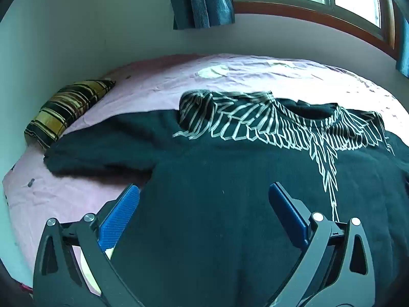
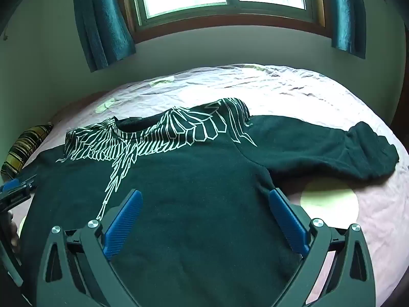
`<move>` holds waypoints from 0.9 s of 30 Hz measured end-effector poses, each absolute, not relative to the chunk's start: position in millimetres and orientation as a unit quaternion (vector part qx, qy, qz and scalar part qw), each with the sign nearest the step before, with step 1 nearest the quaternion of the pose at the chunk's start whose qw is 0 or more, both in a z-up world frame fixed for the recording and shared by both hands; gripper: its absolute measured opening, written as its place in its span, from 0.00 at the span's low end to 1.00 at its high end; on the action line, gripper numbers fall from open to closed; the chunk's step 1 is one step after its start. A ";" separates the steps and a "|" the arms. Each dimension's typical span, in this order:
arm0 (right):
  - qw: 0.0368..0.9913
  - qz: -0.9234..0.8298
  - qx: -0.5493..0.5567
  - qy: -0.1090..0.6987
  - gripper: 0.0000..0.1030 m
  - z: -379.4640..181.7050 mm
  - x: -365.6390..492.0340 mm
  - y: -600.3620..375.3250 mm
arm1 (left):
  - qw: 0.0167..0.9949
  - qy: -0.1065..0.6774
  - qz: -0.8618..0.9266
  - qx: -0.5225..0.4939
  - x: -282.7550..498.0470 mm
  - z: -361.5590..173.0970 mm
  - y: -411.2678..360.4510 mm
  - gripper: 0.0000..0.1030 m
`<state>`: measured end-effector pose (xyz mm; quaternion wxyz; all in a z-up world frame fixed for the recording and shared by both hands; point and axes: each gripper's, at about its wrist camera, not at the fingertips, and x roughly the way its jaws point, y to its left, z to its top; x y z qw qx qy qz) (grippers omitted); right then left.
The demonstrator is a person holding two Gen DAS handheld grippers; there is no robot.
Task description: Fold small clothes
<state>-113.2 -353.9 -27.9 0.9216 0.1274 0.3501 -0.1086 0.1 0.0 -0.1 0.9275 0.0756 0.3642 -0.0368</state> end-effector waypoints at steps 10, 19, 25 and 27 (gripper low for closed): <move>0.916 -0.109 0.125 0.366 0.96 -34.3 -111.0 -349.0 | 0.920 0.380 -0.054 0.084 -24.0 -8.5 -10.2 0.98; 0.915 -0.108 0.124 0.368 0.96 -37.3 -111.5 -347.4 | 0.915 0.392 -0.050 0.078 -20.1 -14.7 -7.0 0.98; 0.913 -0.109 0.127 0.373 0.96 -42.5 -111.8 -349.9 | 0.914 0.395 -0.051 0.077 -19.3 -15.7 -4.5 0.98; 0.912 -0.109 0.126 0.374 0.96 -43.7 -111.9 -349.3 | 0.913 0.397 -0.052 0.077 -18.9 -16.6 -4.1 0.98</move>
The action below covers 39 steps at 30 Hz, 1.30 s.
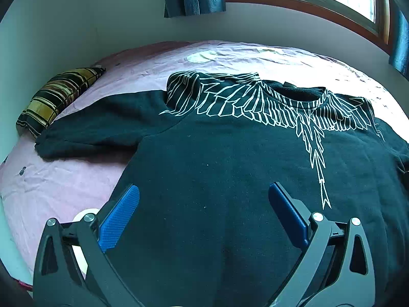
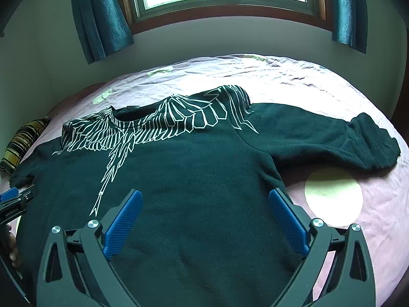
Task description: Fold small clothes
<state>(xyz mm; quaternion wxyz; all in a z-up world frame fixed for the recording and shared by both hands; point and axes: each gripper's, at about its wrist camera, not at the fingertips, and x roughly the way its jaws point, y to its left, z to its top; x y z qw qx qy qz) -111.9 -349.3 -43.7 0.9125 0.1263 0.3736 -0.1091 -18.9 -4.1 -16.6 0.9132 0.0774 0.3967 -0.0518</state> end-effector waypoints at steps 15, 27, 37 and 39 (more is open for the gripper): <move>0.910 -0.114 0.128 0.378 0.96 -47.2 -111.1 -348.4 | 0.912 0.400 -0.049 0.077 -20.5 -17.3 -6.1 0.98; 0.910 -0.113 0.128 0.379 0.96 -47.2 -110.5 -348.5 | 0.912 0.400 -0.051 0.074 -21.1 -15.8 -4.0 0.98; 0.908 -0.112 0.130 0.382 0.96 -48.9 -111.3 -348.3 | 0.912 0.401 -0.050 0.072 -21.3 -15.2 -4.3 0.98; 0.908 -0.112 0.130 0.382 0.96 -49.3 -110.2 -349.2 | 0.912 0.401 -0.050 0.072 -21.1 -15.6 -4.4 0.98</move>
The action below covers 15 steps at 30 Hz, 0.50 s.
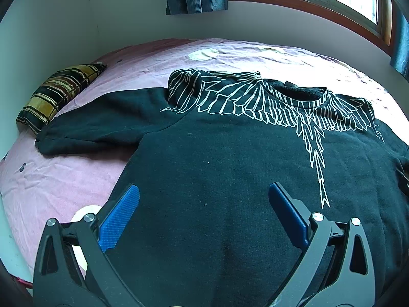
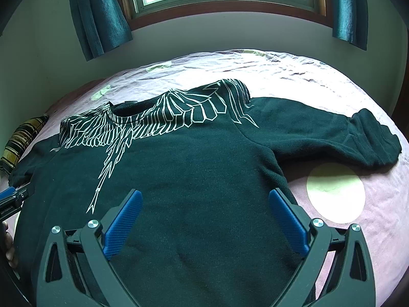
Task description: Fold small clothes
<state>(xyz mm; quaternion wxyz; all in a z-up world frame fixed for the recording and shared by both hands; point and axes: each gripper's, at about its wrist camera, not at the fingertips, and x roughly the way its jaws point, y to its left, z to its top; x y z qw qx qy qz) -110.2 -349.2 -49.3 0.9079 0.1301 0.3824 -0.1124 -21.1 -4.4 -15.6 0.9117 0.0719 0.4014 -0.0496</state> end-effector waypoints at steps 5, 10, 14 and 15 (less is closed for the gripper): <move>0.908 -0.112 0.131 0.383 0.96 -49.5 -110.0 -350.0 | 0.911 0.404 -0.047 0.071 -20.4 -17.0 -3.4 0.98; 0.908 -0.112 0.130 0.383 0.96 -49.8 -109.2 -349.9 | 0.910 0.405 -0.048 0.072 -20.6 -17.8 -3.8 0.98; 0.907 -0.111 0.131 0.384 0.96 -50.1 -109.1 -349.0 | 0.910 0.406 -0.047 0.072 -20.6 -18.4 -4.8 0.98; 0.907 -0.110 0.131 0.384 0.96 -49.9 -108.6 -348.8 | 0.910 0.407 -0.047 0.071 -20.6 -18.8 -5.2 0.98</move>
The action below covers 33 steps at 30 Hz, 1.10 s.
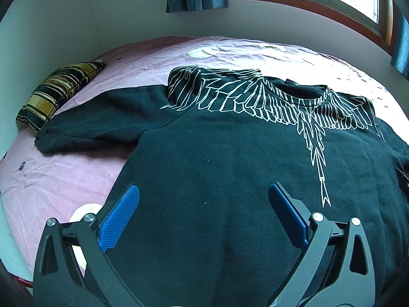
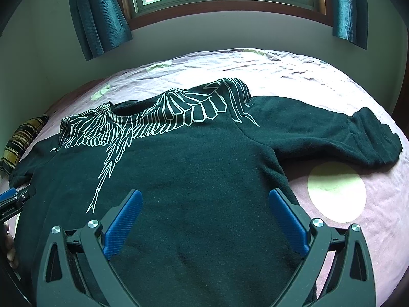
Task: Fold small clothes
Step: 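Grasp the sweatshirt sleeve cuff with the right gripper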
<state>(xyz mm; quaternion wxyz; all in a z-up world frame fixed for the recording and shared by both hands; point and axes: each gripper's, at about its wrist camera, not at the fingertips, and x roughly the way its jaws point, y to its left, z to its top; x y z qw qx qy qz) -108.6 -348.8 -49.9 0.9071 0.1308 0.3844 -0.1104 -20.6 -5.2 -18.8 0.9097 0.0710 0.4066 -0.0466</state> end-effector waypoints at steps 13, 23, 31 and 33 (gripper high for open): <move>0.898 -0.108 0.299 0.306 0.96 -37.4 -128.8 -434.1 | 0.906 0.417 -0.052 0.049 -8.0 -22.7 4.4 0.98; 0.807 -0.277 0.497 0.160 0.96 -62.9 -218.1 -676.8 | 0.902 0.427 -0.041 0.044 8.6 -32.9 8.6 0.98; 0.733 -0.309 0.586 0.152 0.95 -116.5 -218.2 -752.1 | 0.894 0.443 -0.034 0.053 17.0 -40.6 -5.7 0.98; 0.737 -0.316 0.580 0.145 0.95 -109.1 -213.2 -758.5 | 0.893 0.444 -0.034 0.060 17.1 -41.5 -9.6 0.98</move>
